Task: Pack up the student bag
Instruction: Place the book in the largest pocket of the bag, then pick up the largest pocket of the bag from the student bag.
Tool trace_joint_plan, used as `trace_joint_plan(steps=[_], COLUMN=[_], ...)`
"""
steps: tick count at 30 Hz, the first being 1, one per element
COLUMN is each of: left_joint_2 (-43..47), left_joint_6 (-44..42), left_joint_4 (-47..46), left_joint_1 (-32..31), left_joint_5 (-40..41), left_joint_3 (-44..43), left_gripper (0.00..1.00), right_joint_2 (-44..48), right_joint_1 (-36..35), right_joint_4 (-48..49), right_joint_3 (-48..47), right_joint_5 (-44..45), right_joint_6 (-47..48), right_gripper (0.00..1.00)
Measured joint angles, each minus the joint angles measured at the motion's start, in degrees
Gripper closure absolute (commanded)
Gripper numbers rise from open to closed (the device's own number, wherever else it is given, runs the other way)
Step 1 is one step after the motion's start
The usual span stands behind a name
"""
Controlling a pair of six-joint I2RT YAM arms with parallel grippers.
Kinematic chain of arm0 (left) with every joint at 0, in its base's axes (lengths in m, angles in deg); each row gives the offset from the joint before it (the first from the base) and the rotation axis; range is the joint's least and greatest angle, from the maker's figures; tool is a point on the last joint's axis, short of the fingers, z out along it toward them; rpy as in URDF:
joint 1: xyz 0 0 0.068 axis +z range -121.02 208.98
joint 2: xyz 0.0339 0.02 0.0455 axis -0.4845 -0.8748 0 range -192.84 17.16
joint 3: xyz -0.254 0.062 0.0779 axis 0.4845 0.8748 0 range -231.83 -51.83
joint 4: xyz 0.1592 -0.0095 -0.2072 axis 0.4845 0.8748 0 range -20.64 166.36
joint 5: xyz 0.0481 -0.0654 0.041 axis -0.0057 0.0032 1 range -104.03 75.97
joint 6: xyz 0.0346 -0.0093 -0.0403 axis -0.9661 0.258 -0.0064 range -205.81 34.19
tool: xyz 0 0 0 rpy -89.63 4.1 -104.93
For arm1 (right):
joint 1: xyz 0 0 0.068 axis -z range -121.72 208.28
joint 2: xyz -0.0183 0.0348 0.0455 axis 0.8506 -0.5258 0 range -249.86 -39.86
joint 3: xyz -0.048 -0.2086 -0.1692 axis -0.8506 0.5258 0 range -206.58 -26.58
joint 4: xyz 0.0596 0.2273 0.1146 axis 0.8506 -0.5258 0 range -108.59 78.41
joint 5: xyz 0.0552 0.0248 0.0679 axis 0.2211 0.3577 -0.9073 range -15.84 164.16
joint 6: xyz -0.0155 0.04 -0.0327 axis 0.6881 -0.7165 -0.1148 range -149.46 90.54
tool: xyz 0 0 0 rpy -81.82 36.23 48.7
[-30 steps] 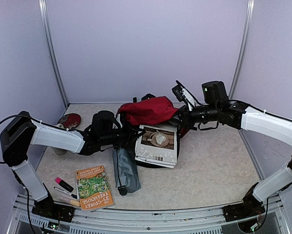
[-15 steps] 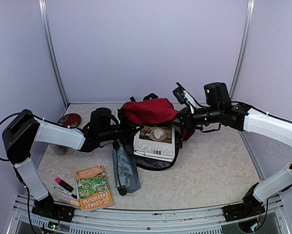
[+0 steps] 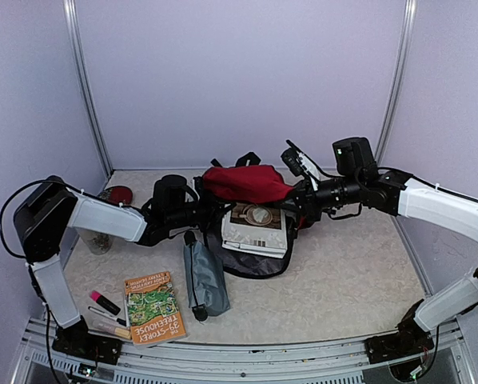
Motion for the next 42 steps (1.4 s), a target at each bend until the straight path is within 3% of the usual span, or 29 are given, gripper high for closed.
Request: trace_joint_plan(steps=[1, 3, 10, 17, 25, 33, 38, 42], left_joint_2=[-0.98, -2.67, -4.87, -4.7, -3.76, -0.52, 6.8, 6.47], left_joint_6=[0.02, -0.04, -3.78, -9.25, -22.75, -35.01, -33.18, -28.83], left_joint_4=[-0.5, -0.94, 6.78, 12.57, 27.41, 34.51, 31.19, 25.14], left_joint_1=[-0.24, -0.7, -1.25, -1.75, -2.29, -2.21, 0.7, 3.1], left_joint_5=[0.2, 1.03, 8.24, 12.83, 16.72, 16.41, 13.77, 10.84], left_joint_3=[-0.42, -1.49, -10.45, -17.14, -26.21, -32.98, -22.88, -14.58], left_gripper=[1.0, 0.91, 0.42, 0.18, 0.11, 0.06, 0.16, 0.08], right_joint_2=[-0.04, -0.11, -0.26, -0.85, -0.87, -0.76, -0.74, -0.76], right_joint_1=[0.0, 0.0, 0.07, 5.27, 14.05, 19.71, 21.57, 22.03], right_joint_4=[0.0, 0.04, 2.86, 7.32, 10.58, 13.07, 13.77, 14.4], right_joint_3=[0.0, -0.02, -0.24, -2.89, -4.7, -4.83, -4.83, -4.83], right_joint_5=[-0.13, -0.59, -2.69, -1.66, 0.48, 0.42, 0.24, 0.2], right_joint_6=[0.15, 0.22, -1.75, -11.37, -20.15, -25.97, -27.47, -28.35], right_gripper=[1.0, 1.0, 1.0, 1.0, 1.0, 1.0, 1.0, 1.0])
